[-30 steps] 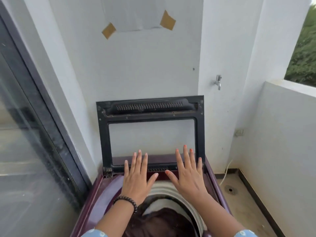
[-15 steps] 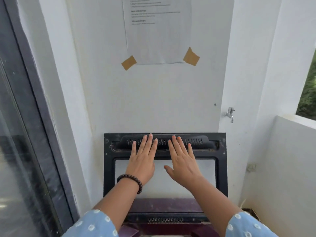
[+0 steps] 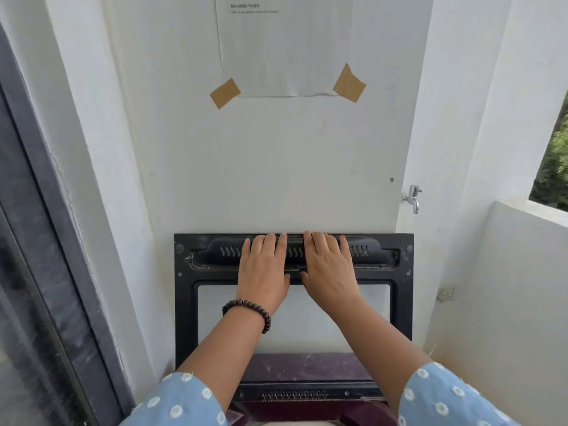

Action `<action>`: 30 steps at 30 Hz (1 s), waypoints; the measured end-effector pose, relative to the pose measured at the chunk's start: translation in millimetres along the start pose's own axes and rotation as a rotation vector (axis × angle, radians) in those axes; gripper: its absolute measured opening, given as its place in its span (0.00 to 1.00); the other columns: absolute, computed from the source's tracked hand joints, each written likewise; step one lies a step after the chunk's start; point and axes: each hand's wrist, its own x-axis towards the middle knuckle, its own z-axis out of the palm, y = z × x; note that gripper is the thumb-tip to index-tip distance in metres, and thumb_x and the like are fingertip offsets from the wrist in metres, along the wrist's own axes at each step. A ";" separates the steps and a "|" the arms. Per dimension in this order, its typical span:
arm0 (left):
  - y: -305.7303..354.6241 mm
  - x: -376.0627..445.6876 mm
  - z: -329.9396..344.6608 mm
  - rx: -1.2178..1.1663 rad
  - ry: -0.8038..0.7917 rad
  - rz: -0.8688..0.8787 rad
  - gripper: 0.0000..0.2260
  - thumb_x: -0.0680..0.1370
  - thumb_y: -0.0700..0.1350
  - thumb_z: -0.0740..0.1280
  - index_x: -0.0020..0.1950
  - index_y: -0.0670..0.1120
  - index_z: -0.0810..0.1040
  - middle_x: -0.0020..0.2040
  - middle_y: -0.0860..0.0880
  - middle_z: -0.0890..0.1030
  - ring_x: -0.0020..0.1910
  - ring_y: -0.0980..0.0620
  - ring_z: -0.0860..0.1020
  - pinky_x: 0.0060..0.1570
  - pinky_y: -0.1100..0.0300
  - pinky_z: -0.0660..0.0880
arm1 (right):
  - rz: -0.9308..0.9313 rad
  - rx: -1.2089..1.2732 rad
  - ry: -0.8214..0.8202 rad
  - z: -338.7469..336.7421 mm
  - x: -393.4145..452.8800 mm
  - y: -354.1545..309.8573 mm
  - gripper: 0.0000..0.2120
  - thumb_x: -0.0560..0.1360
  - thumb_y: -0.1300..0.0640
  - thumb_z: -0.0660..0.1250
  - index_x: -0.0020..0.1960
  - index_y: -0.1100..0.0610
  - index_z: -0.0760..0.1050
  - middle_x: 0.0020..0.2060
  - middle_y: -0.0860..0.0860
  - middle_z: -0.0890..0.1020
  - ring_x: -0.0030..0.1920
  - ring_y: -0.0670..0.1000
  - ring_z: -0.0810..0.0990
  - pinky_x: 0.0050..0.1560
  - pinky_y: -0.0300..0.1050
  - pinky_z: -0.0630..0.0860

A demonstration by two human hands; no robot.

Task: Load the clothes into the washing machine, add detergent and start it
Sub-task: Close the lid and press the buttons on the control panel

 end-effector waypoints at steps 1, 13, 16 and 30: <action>0.1 0.9 -1.8 -0.001 0.010 0.003 0.33 0.78 0.54 0.65 0.78 0.46 0.55 0.72 0.47 0.65 0.71 0.46 0.63 0.75 0.48 0.55 | -0.011 -0.007 0.022 -0.5 0.2 1.6 0.36 0.62 0.52 0.78 0.66 0.61 0.72 0.51 0.53 0.78 0.52 0.56 0.78 0.62 0.59 0.74; 8.6 -10.5 -40.7 0.012 0.029 0.004 0.26 0.78 0.55 0.66 0.73 0.48 0.63 0.65 0.48 0.68 0.62 0.48 0.68 0.62 0.55 0.68 | -0.011 -0.012 0.111 -38.1 -7.4 1.1 0.21 0.55 0.63 0.75 0.47 0.59 0.76 0.40 0.52 0.74 0.37 0.54 0.74 0.36 0.48 0.71; 10.6 -18.4 -52.0 0.024 0.025 0.004 0.26 0.78 0.55 0.66 0.72 0.48 0.64 0.64 0.48 0.68 0.62 0.48 0.68 0.62 0.56 0.68 | -0.008 -0.011 0.116 -49.9 -13.6 -0.3 0.19 0.54 0.63 0.75 0.44 0.58 0.76 0.38 0.52 0.73 0.36 0.53 0.73 0.34 0.46 0.67; 14.7 -71.6 -98.9 0.005 0.044 0.034 0.23 0.78 0.56 0.66 0.70 0.50 0.68 0.58 0.48 0.69 0.56 0.49 0.69 0.54 0.58 0.68 | 0.003 0.061 0.132 -92.0 -60.9 0.3 0.24 0.60 0.55 0.79 0.55 0.54 0.78 0.52 0.52 0.77 0.53 0.55 0.77 0.54 0.55 0.74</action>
